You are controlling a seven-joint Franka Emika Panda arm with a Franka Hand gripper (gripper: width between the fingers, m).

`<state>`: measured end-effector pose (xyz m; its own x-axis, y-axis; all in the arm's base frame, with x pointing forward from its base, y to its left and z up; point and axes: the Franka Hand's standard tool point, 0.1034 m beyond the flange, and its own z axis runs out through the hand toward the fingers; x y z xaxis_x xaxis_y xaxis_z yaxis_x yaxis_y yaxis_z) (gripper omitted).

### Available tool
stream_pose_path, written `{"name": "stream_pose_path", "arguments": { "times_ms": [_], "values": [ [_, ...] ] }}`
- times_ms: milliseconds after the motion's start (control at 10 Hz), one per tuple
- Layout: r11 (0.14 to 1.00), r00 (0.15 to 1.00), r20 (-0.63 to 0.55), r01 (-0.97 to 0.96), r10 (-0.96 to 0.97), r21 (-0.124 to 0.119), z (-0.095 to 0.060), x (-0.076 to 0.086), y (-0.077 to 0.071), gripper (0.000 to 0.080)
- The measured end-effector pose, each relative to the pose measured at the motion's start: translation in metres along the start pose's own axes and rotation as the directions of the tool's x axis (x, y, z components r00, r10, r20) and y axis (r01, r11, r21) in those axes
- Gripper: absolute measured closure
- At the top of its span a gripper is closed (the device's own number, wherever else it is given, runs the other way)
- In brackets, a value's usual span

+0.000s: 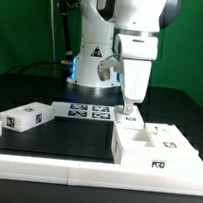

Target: Assemble cabinet

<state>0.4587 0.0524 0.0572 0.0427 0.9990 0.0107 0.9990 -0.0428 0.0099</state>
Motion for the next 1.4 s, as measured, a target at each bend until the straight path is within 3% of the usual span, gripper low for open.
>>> {"name": "stream_pose_path", "arguments": {
  "times_ms": [200, 700, 1200, 1400],
  "values": [
    [1.000, 1.000, -0.002, 0.016, -0.016, -0.003, 0.000, 0.000, 0.008, 0.0731],
    [0.999, 0.999, -0.009, 0.042, -0.042, -0.021, -0.001, 0.002, 0.057, 0.0731],
    [0.999, 0.999, -0.009, 0.044, -0.044, -0.023, 0.000, 0.001, 0.061, 0.0731],
    [0.999, 0.999, -0.009, 0.032, -0.032, -0.020, -0.001, 0.003, 0.075, 0.0731]
  ]
}}
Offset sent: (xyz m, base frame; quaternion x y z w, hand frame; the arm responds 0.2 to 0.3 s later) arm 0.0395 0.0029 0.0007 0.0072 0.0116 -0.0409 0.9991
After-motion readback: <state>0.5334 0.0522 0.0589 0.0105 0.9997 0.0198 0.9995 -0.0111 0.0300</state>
